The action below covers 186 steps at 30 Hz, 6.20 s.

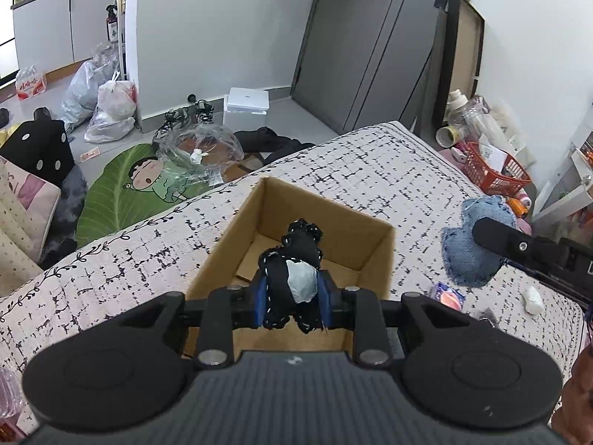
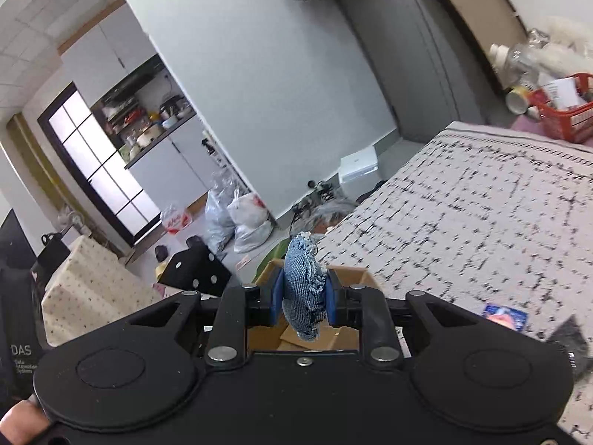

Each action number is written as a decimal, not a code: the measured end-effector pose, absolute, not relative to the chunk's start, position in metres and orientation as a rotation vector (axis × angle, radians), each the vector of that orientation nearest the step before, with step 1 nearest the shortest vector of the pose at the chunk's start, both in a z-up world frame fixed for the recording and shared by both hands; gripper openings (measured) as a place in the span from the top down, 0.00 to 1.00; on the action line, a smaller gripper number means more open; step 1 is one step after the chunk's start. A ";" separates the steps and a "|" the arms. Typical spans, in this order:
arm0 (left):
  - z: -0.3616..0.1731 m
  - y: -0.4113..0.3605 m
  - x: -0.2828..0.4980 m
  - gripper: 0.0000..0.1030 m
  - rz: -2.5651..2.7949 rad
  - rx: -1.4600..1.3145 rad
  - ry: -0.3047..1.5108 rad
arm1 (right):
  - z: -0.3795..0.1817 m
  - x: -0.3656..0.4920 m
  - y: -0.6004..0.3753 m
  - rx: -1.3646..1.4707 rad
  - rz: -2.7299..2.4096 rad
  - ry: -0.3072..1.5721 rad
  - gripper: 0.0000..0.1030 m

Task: Organize soft objects
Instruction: 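Carry both plushes over the cardboard box and open the left gripper inside it, then open the right gripper to drop the denim plush into the box, then move both grippers back to the grey fluffy mouse plush on the bed, then close the left gripper on the grey mouse plush while the right gripper grasps it too, then lift the grey mouse plush with both grippers and carry it over the box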

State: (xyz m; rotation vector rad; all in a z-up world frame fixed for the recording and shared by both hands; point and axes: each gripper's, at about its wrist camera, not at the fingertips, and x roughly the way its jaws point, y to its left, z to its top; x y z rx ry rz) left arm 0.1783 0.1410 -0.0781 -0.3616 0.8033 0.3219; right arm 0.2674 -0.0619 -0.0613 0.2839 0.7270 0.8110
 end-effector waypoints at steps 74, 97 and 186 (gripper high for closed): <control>-0.021 0.057 0.163 0.21 0.259 -0.275 0.811 | -0.052 0.241 -0.177 0.265 0.544 0.880 0.09; -0.060 0.012 0.178 0.24 0.264 -0.387 0.861 | -0.097 0.257 -0.217 0.514 0.485 1.037 0.15; -0.089 0.025 0.196 0.84 0.304 -0.552 0.812 | -0.115 0.291 -0.140 0.503 0.680 1.049 0.70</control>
